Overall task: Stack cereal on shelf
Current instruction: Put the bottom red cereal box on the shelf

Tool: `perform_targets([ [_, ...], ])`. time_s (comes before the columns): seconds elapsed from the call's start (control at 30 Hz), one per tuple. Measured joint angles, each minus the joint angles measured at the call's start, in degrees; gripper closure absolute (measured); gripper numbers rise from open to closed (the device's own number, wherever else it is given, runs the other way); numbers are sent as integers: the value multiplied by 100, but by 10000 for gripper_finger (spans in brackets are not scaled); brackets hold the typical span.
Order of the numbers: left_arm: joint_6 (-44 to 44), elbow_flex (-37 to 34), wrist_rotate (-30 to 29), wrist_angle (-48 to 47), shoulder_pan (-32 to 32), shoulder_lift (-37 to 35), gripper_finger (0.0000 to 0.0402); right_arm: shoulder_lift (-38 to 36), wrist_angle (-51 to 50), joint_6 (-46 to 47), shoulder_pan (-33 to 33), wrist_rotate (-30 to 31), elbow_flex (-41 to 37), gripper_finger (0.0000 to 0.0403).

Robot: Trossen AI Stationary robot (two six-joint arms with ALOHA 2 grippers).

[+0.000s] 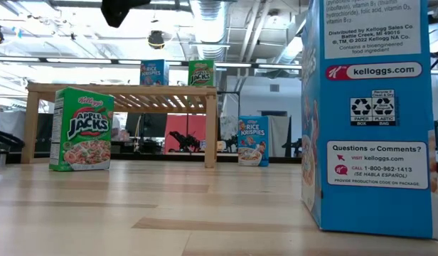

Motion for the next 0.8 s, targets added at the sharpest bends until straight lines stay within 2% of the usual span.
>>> perform_targets([
  [0.13,-39,0,-307,6,-250,0,130,-352,148,335,256,313,-471,142],
  [0.43,-38,0,-922,5,-485,0,130,-1099,1111,270,334,655,-1713,142],
  [0.8,-186,0,-977,-83,-492,2,130,-1892,2313,309,330,963,-3342,142],
])
